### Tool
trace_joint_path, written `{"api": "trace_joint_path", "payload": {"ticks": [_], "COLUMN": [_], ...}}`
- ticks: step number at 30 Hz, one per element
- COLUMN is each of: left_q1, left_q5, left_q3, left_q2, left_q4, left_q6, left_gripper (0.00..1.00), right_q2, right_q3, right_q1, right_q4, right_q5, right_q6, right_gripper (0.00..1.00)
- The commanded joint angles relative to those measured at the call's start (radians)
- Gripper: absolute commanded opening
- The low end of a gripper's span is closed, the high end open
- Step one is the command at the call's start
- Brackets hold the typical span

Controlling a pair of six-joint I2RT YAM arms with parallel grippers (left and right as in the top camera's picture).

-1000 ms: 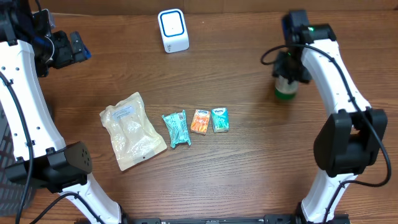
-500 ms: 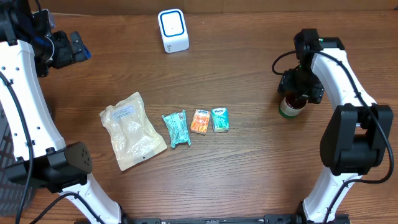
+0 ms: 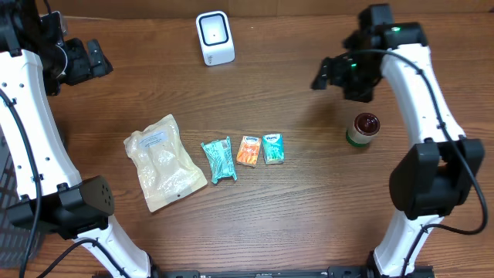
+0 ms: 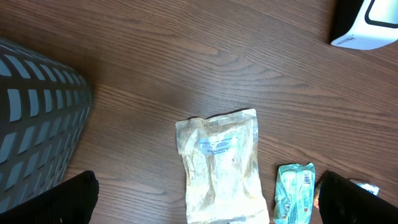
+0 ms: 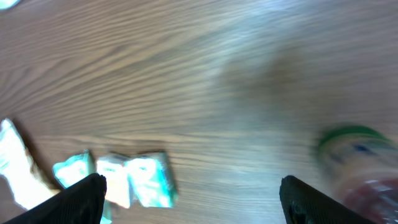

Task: Scan the item barcode
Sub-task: 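Release the bottle and move the right gripper to the green Kleenex pack, then grasp the green Kleenex pack with the right gripper and lift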

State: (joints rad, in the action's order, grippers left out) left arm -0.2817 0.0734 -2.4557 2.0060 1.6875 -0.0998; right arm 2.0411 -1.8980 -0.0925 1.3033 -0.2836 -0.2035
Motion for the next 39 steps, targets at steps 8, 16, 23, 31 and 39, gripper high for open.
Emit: {"api": "trace_joint_path", "payload": {"ticks": [8, 16, 23, 31, 39], "left_q1": [0.001, 0.001, 0.001, 0.001, 0.001], "left_q5": [-0.003, -0.003, -0.003, -0.003, -0.003], "left_q3": [0.0, 0.0, 0.0, 0.0, 0.0], "left_q2": [0.002, 0.002, 0.002, 0.002, 0.002], "left_q4": [0.002, 0.002, 0.002, 0.002, 0.002], "left_q6": [0.018, 0.018, 0.018, 0.018, 0.018], "left_gripper": [0.99, 0.99, 0.99, 1.0, 1.0], "right_q2": [-0.002, -0.002, -0.002, -0.002, -0.002], "right_q3": [0.304, 0.48, 0.537, 0.537, 0.536], "right_q1": [-0.17, -0.234, -0.245, -0.257, -0.26], "right_q4": [-0.134, -0.271, -0.304, -0.344, -0.416], "right_q5": [-0.066, -0.067, -0.121, -0.134, -0.137], "right_q6": [0.023, -0.031, -0.032, -0.037, -0.082], "right_gripper": [0.73, 0.64, 0.55, 0.48, 0.18]}}
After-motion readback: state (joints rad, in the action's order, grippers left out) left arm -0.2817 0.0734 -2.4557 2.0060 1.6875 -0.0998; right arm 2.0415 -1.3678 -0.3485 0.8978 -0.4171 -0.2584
